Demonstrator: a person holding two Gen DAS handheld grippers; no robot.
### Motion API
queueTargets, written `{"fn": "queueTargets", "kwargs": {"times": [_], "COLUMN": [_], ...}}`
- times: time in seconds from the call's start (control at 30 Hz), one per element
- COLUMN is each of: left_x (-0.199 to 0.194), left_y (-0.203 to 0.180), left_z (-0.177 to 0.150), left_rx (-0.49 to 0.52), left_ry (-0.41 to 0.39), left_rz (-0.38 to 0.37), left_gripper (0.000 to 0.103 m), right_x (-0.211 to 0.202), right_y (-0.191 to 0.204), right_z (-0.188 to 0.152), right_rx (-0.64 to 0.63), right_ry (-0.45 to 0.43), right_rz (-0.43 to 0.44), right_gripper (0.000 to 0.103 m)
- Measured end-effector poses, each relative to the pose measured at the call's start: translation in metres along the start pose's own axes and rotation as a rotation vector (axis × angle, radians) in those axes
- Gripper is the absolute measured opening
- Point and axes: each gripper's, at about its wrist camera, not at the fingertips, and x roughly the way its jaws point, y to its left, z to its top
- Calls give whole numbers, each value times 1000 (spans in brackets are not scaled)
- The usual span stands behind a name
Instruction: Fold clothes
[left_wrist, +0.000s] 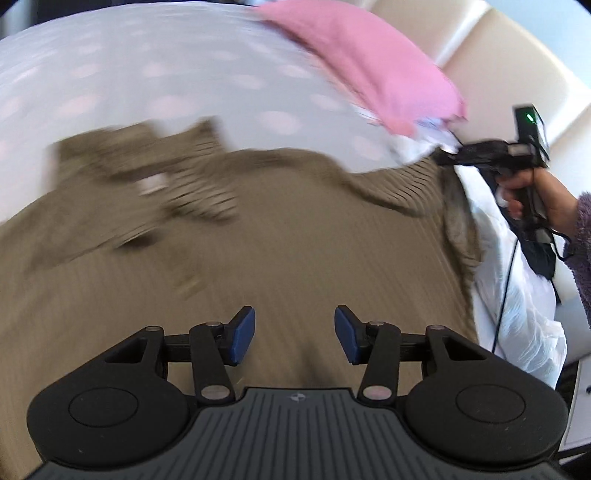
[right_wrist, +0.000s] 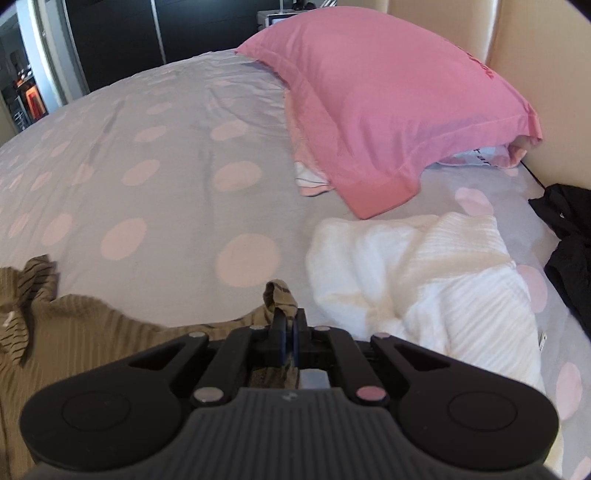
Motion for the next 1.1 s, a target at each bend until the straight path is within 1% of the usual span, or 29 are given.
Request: {"fn": "queueTargets", "kwargs": {"times": [0.17,0.27,0.37,0.4,0.47,0.53,0.6,0.67,0.73,0.8,0.83,0.9,1.0,1.07,1.1], "left_x": [74,111,144,152,170,188,202,210,216,218,216,210,201,200,199], "left_y": [-41,-57,-64,-64,-63,-65,-64,-65,-67,-70,-71,-72,-76,-80,-81], "left_z": [40,60,73,77,84,92,104,116,127,136,137,139,132,127,124], "left_rx": [75,128,154,156,155,176,170,163,164,173,170,167,198,222,234], "left_ry": [8,6,33,35,55,36,8,-20,-44,-68,-72,-78,-53,-26,-9], "left_rz": [-33,7,28,29,30,47,66,92,118,138,128,91,50,18,-5], "left_gripper": [44,44,44,44,42,42,42,42,42,42,42,42,42,42,42], "right_x": [28,43,53,49,40,29,21,21,31,47,56,75,90,93,89], "right_y": [-21,-35,-48,-51,-56,-54,-50,-41,-32,-18,-13,-10,-12,-7,-7], "right_z": [-11,-20,-28,-29,-32,-35,-38,-41,-43,-47,-49,-51,-37,-25,-20], "right_rx": [19,45,86,102,128,115,88,61,43,4,-11,-9,32,21,23], "right_ry": [13,27,32,6,-42,-81,-111,-95,-41,1,13,15,-29,-50,-66], "right_rz": [5,11,36,60,104,124,157,226,309,331,316,270,217,123,110], "right_gripper": [4,4,5,9,12,14,14,14,14,14,14,0,0,0,4]}}
